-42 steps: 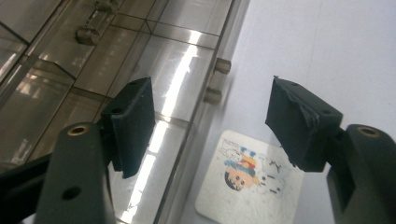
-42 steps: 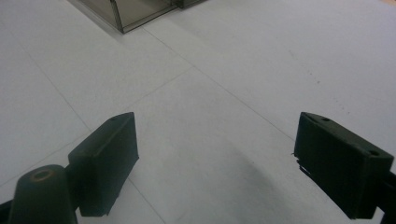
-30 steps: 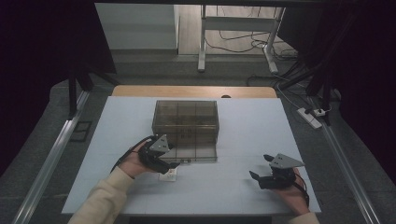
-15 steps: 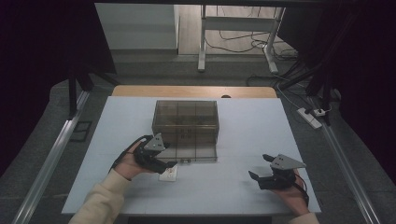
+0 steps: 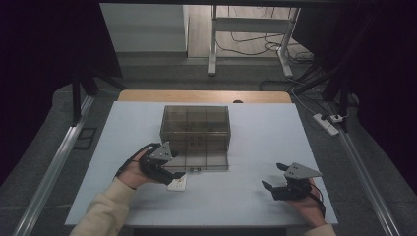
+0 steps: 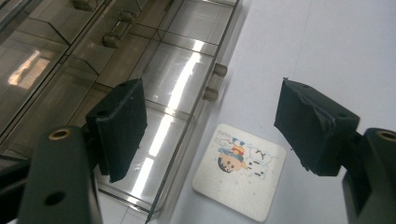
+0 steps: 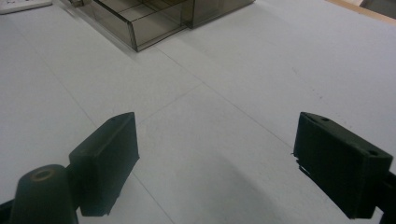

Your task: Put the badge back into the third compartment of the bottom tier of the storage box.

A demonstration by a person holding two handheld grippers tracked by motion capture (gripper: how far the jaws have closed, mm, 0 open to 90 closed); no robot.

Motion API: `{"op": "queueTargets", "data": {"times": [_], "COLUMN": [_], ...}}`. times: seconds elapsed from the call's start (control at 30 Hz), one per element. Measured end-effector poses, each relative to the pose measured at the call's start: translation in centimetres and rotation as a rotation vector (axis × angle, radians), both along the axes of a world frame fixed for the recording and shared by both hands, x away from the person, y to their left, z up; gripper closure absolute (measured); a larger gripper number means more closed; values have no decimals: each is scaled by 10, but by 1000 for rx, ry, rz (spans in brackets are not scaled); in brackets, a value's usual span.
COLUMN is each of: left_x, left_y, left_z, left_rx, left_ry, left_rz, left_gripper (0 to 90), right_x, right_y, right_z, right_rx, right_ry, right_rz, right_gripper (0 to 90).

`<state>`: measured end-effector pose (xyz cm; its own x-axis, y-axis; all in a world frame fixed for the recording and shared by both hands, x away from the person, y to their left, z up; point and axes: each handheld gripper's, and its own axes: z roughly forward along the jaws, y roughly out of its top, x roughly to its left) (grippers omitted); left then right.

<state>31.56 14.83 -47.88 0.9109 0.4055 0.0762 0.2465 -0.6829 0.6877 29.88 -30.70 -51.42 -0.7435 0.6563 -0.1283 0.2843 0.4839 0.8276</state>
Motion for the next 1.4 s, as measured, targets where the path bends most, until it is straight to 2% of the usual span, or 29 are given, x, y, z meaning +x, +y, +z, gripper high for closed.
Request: {"op": "queueTargets", "data": {"times": [0.33, 0.63, 0.73, 0.9, 1.4], "left_x": [0, -3, -3, -6, -9], "left_y": [2, -6, -10, -16, -27], "left_z": [-5, -12, -16, -21, -29], "left_rx": [36, 82, 110, 140, 230], "left_ry": [40, 72, 81, 87, 80], "left_rz": [-66, -125, -124, -151, -167], "left_gripper": [250, 246, 229, 217, 173], "right_x": [1, 1, 1, 0, 1], "right_y": [1, 0, 0, 0, 0], "right_z": [-1, -1, -2, -2, -2], "right_rx": [2, 3, 2, -1, -10], "right_ry": [10, 11, 14, 11, 14], "right_rz": [8, 11, 12, 11, 3], "right_gripper": [138, 138, 137, 138, 138]}}
